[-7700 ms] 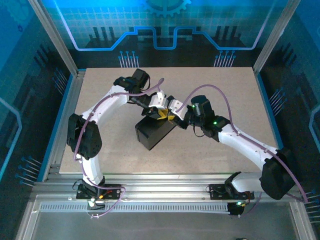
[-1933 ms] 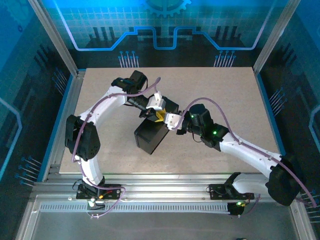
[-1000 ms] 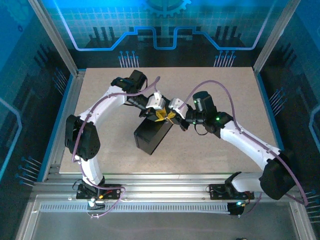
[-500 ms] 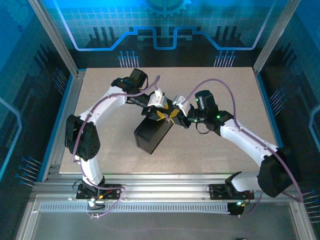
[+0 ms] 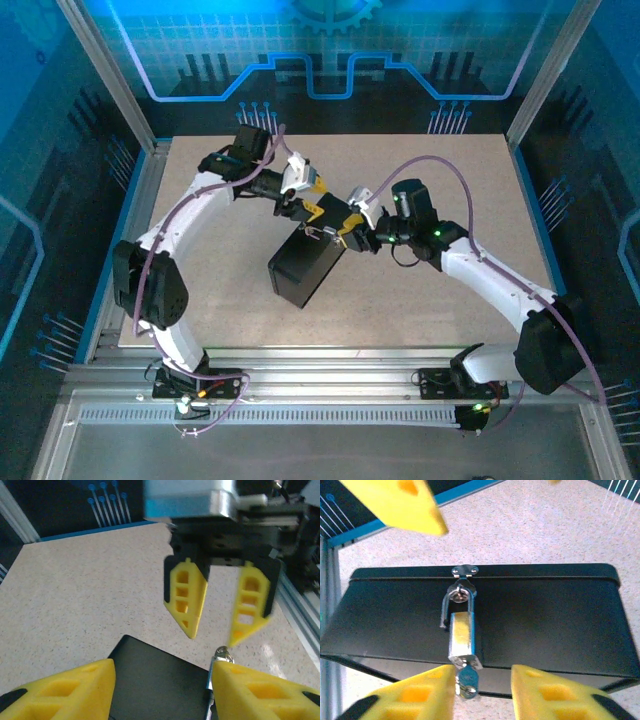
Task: Unlock the padlock with the key
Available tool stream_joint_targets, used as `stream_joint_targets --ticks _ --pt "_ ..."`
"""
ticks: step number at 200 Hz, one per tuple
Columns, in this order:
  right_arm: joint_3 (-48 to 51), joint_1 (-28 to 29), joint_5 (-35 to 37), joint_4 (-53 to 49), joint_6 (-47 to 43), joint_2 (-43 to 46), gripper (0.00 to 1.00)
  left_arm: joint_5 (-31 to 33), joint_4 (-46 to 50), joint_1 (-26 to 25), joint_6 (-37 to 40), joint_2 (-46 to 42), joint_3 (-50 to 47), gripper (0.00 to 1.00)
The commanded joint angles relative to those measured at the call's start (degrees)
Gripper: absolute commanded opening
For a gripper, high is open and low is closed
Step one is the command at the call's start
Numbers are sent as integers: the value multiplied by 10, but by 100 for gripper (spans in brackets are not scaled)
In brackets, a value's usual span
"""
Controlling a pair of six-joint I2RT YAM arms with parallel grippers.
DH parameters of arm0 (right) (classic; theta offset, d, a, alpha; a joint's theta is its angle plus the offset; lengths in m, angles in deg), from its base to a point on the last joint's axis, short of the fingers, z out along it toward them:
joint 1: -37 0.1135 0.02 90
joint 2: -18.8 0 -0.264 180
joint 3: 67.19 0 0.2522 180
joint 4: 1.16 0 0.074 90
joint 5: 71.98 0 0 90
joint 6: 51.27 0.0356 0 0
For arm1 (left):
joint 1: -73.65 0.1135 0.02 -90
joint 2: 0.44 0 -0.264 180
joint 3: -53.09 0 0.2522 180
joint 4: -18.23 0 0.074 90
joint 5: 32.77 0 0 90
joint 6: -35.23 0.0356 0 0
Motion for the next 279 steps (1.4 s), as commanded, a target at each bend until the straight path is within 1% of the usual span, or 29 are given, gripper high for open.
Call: stream_joint_targets --ticks 1,29,48,51,52,53,55,57,74,88,99,105,114,127,140,164,184,206,231,240,260,279 --pt "-12 19 -8 17 7 -5 42 -13 -47 1 -91 -15 -15 56" --pt "-26 35 7 19 4 -27 46 20 -91 -1 -225 -27 -25 66" --pt "-44 45 21 12 -2 -48 47 41 -131 -2 -278 -42 -53 76" --pt "-47 45 23 10 -3 -51 46 45 -136 -2 -284 -44 -56 81" --pt "-49 45 24 10 -3 -52 46 46 -137 -2 -286 -45 -57 90" --pt "-50 45 25 9 -3 -53 46 46 -139 -2 -288 -46 -60 94" --pt "-52 46 25 8 -4 -56 46 48 -141 -2 -291 -47 -62 98" --pt "-54 46 26 7 -5 -58 46 51 -142 -2 -293 -48 -63 99" --pt "-69 47 33 1 -3 -77 43 73 -147 -2 -316 -55 -69 99" --pt "-80 47 40 -7 -5 -90 39 111 -151 -2 -348 -59 -67 99" --pt "-86 47 40 -10 -5 -97 34 166 -159 -2 -393 -57 -62 99" --pt "-87 47 40 -9 -2 -99 30 202 -154 -2 -431 -53 -53 99" --pt "-87 47 40 -7 5 -101 24 256 -127 -1 -469 -39 -25 99" --pt "-87 47 45 -9 16 -102 18 310 -74 1 -514 -16 16 99" --pt "-85 46 50 -13 23 -102 13 340 -39 2 -546 -2 40 99" --pt "-84 42 59 -24 35 -99 6 388 -22 3 -607 -3 30 99" --pt "-95 32 73 -29 75 -94 0 411 12 3 -661 -7 25 99" --pt "-108 27 106 -27 151 -89 0 419 18 3 -723 -34 -23 99" --pt "-101 29 142 -16 221 -82 0 385 13 3 -751 -74 -94 99" --pt "-103 29 157 -21 237 -83 0 364 10 2 -752 -84 -114 99" --pt "-105 30 184 -21 264 -82 0 280 -25 -4 -744 -104 -157 99" --pt "-117 32 209 -29 292 -88 0 256 -30 -17 -744 -111 -167 99"
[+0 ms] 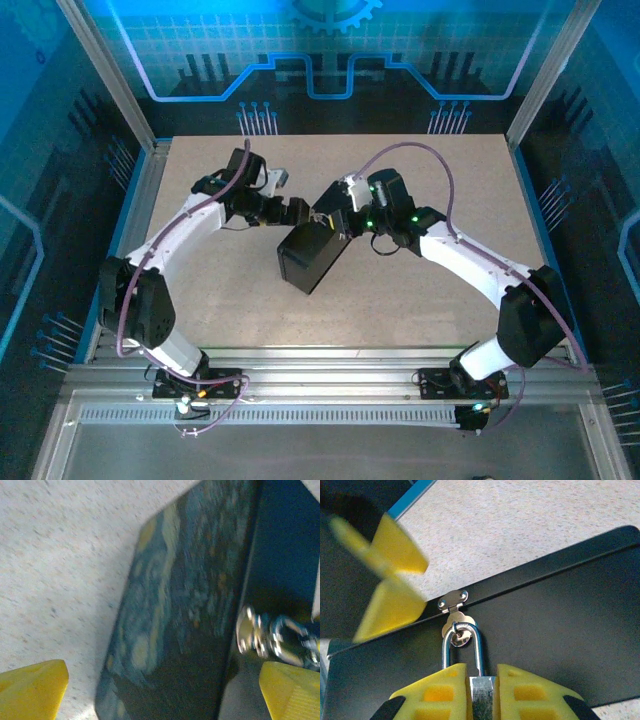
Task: Unlock the padlock with the key
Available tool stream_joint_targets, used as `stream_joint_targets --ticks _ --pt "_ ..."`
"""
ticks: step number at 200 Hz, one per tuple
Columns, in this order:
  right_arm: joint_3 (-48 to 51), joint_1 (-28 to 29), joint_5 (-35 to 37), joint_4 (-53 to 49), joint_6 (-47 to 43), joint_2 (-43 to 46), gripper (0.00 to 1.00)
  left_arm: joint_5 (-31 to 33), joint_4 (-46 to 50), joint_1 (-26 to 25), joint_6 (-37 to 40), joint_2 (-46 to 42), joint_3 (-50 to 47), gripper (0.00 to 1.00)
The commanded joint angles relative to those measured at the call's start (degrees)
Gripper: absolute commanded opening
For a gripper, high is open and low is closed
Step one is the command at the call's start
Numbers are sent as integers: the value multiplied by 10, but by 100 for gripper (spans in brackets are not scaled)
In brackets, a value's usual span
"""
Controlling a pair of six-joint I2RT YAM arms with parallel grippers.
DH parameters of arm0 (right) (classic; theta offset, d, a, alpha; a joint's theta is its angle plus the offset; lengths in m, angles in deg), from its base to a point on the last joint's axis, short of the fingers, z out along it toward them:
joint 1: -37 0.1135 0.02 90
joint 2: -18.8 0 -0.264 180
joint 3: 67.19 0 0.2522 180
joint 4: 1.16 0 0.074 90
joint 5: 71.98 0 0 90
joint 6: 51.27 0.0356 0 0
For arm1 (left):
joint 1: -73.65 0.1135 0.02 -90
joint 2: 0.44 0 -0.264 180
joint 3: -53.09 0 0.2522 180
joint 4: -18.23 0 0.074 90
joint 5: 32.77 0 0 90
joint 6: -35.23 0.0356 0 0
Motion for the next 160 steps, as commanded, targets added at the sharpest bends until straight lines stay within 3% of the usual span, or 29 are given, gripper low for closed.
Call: stream_joint_targets --ticks 1,50,91,160 --pt "-27 -4 65 -13 67 6 0 -77 -18 -15 -15 -29 -12 99" --pt "-53 24 162 -35 162 1 0 -179 -39 -54 -13 -20 -14 99" --pt "-60 31 192 -45 242 -14 0 -242 -89 -76 -38 -7 -27 99" --pt "-35 27 211 22 350 -32 0 -216 -93 -67 -35 -5 -31 99"
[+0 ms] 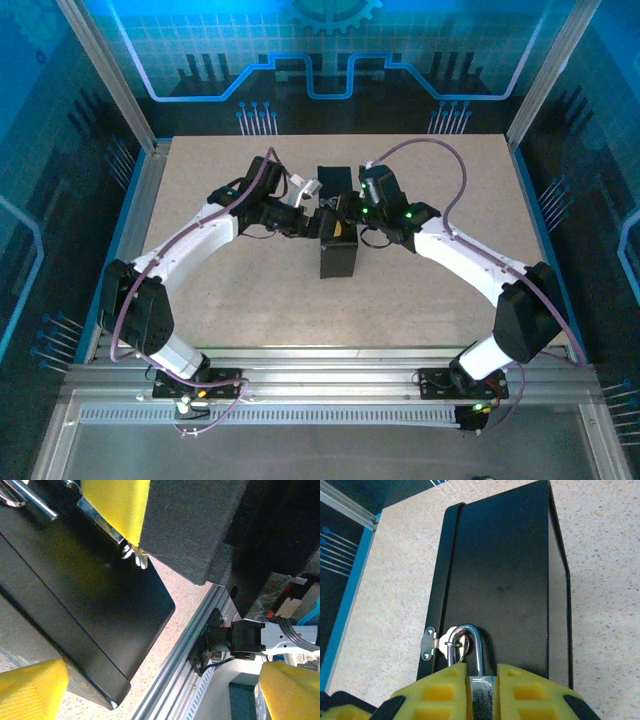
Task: Unlock the padlock with the key
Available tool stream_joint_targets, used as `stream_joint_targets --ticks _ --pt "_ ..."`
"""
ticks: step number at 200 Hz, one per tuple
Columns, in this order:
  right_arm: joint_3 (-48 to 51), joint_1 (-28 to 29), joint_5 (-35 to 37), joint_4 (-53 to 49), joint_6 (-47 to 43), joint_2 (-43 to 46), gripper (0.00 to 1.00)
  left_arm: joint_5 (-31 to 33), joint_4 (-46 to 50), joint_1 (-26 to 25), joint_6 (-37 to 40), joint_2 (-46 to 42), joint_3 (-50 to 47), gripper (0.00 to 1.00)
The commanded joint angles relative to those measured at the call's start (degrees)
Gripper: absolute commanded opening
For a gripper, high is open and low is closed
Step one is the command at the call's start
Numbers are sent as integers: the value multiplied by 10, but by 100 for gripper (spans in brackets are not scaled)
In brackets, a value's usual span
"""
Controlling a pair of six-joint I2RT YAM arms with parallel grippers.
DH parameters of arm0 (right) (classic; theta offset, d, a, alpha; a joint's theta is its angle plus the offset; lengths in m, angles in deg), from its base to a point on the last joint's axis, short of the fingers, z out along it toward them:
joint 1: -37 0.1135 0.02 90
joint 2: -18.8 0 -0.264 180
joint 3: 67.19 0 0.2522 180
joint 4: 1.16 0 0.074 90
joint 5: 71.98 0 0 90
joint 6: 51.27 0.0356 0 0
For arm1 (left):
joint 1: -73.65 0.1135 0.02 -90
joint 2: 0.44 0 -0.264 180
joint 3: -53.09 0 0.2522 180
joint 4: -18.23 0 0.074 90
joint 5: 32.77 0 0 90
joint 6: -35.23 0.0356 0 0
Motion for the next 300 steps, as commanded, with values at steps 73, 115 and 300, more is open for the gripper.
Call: stream_joint_targets --ticks 73,115,300 --pt "29 6 50 104 97 -14 0 98 -63 58 -63 -34 -33 99" --pt "27 9 53 106 93 -11 0 172 -39 46 -57 3 5 99" --pt "-1 17 83 149 12 -58 0 203 -77 7 -6 42 -93 99"
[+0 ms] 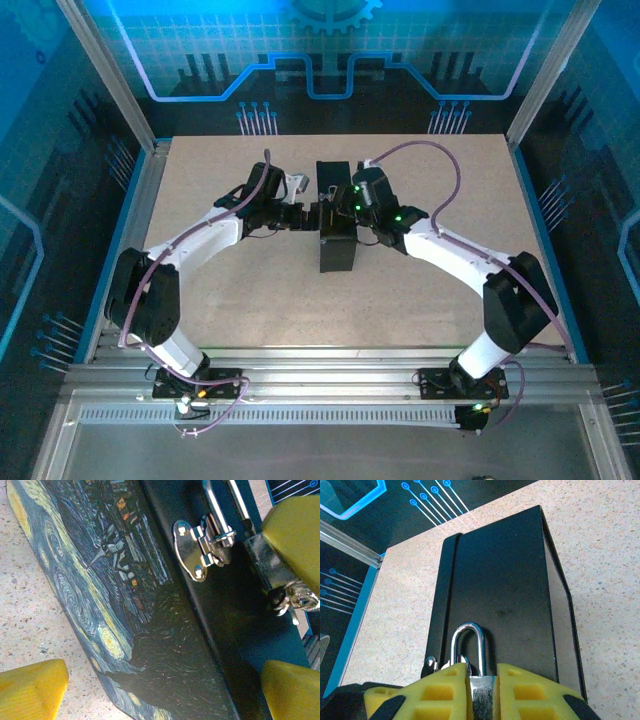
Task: Unlock the padlock with the key
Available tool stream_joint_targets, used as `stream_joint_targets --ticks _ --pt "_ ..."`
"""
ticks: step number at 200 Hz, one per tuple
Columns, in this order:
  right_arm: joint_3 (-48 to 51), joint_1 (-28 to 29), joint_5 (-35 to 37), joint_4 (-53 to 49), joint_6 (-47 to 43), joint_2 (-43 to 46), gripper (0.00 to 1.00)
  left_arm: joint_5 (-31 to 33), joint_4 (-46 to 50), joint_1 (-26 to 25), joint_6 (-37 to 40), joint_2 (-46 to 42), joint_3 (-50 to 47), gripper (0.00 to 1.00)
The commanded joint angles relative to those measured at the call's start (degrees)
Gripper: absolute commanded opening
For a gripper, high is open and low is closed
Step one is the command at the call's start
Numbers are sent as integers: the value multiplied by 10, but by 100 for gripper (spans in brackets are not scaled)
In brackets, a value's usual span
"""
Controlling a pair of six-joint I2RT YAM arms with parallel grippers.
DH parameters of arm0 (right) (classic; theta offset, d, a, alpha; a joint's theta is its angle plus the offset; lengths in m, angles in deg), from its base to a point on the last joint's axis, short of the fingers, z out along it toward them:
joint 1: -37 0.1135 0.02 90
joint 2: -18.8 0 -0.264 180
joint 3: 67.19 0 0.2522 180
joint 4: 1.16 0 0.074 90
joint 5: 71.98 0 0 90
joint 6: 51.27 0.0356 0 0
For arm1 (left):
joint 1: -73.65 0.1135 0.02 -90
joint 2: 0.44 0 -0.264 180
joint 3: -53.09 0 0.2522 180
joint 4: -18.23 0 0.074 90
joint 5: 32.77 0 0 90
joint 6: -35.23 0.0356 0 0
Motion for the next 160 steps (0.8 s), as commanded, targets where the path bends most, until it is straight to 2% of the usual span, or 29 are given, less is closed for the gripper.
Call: stream_joint_targets --ticks 1,44,86,122,160 --pt "-20 8 19 29 -3 -18 0 10 60 -9 34 8 -30 99" --pt "-22 -1 29 45 4 -23 0 14 66 -6 32 7 -20 99" --pt "-20 -40 14 52 0 4 0 -17 64 4 23 9 19 99" --pt "11 -94 -2 40 1 37 0 -58 60 14 13 28 67 99" --pt "96 -179 -35 42 -3 86 0 -52 64 18 6 34 115 99"
